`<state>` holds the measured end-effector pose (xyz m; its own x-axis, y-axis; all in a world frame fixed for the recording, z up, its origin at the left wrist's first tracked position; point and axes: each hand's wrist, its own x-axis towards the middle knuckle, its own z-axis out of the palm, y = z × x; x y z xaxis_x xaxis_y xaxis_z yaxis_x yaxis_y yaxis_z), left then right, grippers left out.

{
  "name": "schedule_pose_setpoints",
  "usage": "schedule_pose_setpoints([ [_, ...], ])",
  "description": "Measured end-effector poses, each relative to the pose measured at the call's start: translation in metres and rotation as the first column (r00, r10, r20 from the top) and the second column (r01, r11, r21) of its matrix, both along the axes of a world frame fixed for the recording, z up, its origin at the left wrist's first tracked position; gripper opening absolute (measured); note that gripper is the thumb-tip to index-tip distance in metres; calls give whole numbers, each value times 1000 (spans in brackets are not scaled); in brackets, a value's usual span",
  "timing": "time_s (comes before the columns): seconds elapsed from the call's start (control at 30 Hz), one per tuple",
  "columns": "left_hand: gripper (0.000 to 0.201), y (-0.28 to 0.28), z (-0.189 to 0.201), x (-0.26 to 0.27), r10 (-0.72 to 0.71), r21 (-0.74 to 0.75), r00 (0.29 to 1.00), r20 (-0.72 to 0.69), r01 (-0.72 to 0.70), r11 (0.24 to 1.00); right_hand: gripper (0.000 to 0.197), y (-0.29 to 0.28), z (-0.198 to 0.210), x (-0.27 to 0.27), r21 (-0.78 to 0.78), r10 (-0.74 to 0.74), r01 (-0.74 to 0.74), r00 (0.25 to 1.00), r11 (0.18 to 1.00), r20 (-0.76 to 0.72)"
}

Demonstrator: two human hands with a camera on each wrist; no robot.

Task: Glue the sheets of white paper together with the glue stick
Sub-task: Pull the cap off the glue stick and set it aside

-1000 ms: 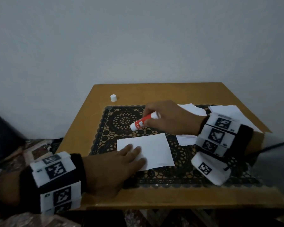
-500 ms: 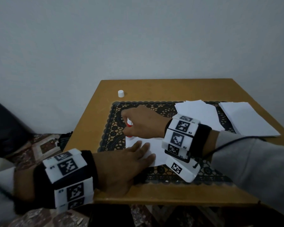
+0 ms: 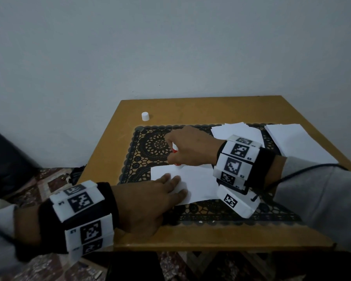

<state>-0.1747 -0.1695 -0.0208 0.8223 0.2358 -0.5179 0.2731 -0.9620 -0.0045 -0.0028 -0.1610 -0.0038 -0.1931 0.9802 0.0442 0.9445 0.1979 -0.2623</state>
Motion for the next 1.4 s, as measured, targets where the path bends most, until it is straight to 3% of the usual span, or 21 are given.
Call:
schedule_pose_setpoints([
  [0.17, 68, 1, 4, 3, -23, 24, 1000, 6, 23, 999, 20, -8, -1, 16, -9, -31, 32, 999, 999, 22],
  [0.4, 60, 11, 8, 22, -78, 125, 987, 144, 60, 990, 19, -23, 2, 46, -56, -130, 131, 991, 990, 25],
  [0.53, 71, 25, 4, 40, -84, 189, 991, 101, 64, 980, 22, -32, 7, 60, 37, -188, 185, 978, 982, 95],
  [0.7, 78, 33, 5, 52, -57, 140, 996, 75, 46, 989, 27, -39, 9, 60, 37, -199, 201, 979, 979, -43],
  [0.93, 77, 35, 2, 51, -59, 125, 995, 75, 49, 991, 15, -40, -4, 50, -15, -170, 169, 985, 985, -39],
  [1.2, 75, 34, 3, 52, -30, 83, 995, 94, 22, 996, 23, -55, 1, 42, -49, -124, 126, 992, 991, 27],
  [1.4, 63, 30, 3, 54, -22, 77, 990, 140, 12, 997, 21, -74, 3, 38, -133, -129, 125, 991, 983, -21],
])
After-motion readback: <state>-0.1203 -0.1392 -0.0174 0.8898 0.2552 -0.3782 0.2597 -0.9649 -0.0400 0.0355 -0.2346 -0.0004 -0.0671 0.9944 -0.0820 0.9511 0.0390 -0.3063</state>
